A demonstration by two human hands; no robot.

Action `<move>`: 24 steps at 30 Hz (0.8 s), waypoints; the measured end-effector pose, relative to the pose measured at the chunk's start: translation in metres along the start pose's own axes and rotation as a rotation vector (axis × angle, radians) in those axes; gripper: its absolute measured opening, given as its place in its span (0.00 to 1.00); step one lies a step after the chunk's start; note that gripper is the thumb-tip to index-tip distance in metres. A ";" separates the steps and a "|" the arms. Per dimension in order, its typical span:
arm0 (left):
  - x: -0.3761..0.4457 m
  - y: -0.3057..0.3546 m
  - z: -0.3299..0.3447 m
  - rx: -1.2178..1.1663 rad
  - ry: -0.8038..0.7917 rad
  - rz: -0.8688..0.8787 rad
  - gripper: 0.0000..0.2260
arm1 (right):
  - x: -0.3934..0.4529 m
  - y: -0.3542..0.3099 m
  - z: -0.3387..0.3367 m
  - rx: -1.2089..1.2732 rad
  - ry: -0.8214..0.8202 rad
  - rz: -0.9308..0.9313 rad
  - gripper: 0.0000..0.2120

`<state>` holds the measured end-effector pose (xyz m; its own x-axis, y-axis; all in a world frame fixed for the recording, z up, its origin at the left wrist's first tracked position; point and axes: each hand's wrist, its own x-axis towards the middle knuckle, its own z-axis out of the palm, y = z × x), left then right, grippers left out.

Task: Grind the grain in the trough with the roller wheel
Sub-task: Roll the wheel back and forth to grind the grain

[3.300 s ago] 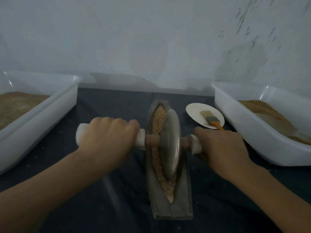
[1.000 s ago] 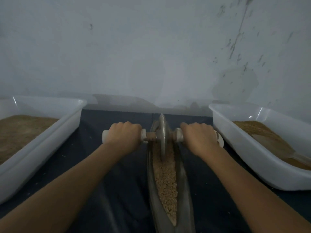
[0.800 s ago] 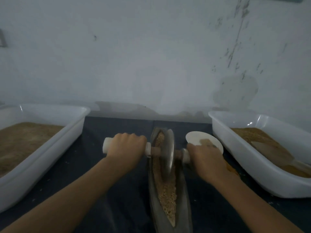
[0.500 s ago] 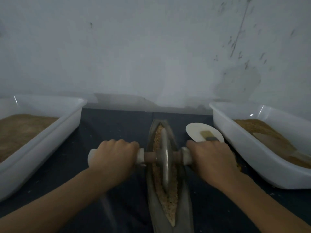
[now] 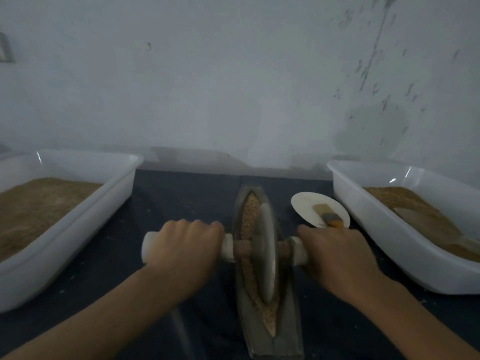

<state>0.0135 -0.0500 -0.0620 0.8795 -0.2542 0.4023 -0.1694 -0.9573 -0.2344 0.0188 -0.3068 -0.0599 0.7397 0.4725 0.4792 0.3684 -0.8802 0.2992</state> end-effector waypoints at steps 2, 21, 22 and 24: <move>-0.011 -0.003 0.001 0.000 -0.015 0.018 0.21 | -0.009 -0.003 -0.009 -0.001 0.031 0.014 0.24; -0.011 -0.003 0.003 0.031 0.036 0.050 0.20 | -0.002 -0.004 -0.008 -0.035 -0.011 -0.045 0.19; -0.019 -0.002 -0.001 0.068 0.077 0.082 0.22 | -0.010 -0.005 -0.014 -0.020 0.025 -0.050 0.22; -0.022 -0.001 -0.004 0.083 0.071 0.091 0.23 | -0.017 -0.006 -0.015 -0.016 0.031 -0.027 0.26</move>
<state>-0.0071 -0.0437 -0.0668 0.8277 -0.3515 0.4374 -0.2073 -0.9159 -0.3438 -0.0045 -0.3086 -0.0570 0.7116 0.4972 0.4964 0.3786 -0.8666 0.3252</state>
